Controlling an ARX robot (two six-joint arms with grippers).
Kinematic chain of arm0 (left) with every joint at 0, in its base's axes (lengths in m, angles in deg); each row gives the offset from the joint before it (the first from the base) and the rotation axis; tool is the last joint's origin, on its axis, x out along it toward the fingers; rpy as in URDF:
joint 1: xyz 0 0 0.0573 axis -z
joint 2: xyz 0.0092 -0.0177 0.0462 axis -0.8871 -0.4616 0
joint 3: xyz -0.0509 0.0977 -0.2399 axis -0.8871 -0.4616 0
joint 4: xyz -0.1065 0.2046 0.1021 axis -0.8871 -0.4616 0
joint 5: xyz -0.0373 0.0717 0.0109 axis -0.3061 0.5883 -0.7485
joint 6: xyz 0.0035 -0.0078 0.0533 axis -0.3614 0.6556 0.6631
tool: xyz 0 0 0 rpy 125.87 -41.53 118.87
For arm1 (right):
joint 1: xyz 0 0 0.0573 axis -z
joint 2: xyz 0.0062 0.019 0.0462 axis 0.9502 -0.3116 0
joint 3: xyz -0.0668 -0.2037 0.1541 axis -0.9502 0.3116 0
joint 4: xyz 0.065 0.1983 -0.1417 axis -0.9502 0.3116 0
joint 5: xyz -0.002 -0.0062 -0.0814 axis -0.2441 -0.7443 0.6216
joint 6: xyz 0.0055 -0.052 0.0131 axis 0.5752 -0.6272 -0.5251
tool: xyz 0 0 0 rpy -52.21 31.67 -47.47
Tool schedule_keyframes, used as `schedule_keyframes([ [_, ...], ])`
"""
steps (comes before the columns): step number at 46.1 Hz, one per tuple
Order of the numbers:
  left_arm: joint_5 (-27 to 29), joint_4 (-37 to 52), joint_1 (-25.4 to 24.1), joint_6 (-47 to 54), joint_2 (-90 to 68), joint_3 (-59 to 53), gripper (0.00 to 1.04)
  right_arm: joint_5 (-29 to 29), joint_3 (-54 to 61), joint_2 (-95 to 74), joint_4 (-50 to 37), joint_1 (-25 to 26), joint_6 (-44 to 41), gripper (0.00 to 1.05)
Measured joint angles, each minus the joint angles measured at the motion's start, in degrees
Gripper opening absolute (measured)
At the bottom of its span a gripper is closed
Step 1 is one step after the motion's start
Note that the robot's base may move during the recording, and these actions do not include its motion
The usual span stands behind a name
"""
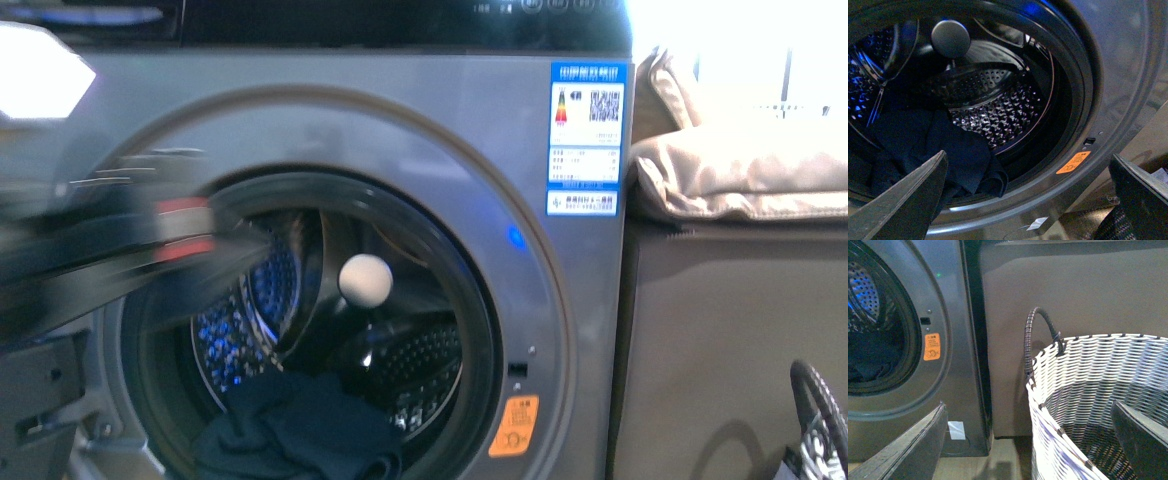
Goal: Collect clothes from washing machine
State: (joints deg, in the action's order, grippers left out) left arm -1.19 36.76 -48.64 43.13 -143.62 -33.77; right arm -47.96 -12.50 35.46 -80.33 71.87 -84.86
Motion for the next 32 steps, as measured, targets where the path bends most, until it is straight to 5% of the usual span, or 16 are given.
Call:
schedule_keyframes([
  [32, 10.8, -0.3, 1.9, 6.6, -36.4, 26.9, 0.98, 0.0, 0.0, 0.0, 0.0, 0.0, 0.0, 0.97],
])
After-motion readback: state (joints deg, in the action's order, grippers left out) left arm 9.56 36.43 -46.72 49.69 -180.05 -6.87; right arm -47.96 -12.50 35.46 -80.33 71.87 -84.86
